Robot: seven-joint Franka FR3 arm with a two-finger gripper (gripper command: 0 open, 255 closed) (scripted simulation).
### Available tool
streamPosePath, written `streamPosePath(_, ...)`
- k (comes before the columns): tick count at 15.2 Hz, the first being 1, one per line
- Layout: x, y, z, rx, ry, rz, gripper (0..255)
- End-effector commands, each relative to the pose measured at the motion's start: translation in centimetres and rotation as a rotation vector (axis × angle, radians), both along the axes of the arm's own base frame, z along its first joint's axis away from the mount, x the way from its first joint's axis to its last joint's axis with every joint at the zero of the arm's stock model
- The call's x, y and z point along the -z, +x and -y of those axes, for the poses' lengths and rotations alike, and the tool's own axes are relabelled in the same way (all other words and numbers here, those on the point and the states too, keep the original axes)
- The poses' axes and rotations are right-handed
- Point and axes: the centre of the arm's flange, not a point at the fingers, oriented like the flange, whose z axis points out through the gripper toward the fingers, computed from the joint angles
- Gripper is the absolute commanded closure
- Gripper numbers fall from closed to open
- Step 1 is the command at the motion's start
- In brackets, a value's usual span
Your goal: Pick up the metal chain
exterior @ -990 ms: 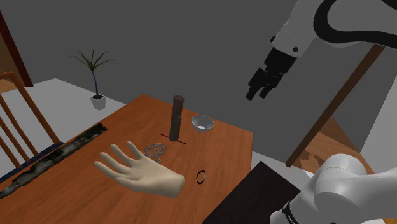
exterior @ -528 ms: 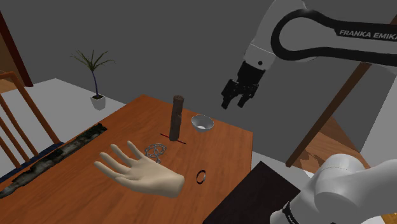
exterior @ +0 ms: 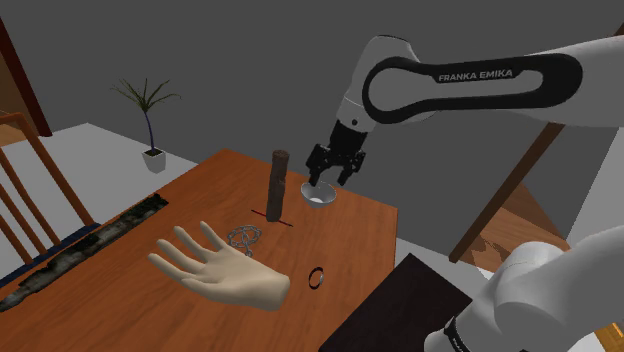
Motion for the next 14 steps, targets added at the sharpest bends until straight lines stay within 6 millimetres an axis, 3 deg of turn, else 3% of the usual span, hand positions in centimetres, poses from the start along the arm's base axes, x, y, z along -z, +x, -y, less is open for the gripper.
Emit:
streamPosePath(1, 1.9, 1.5, -1.0, 0.024, 0.010, -0.012, 0)
streamPosePath(14, 14.1, 12.6, -6.5, 0.168, 0.072, -0.093, 0)
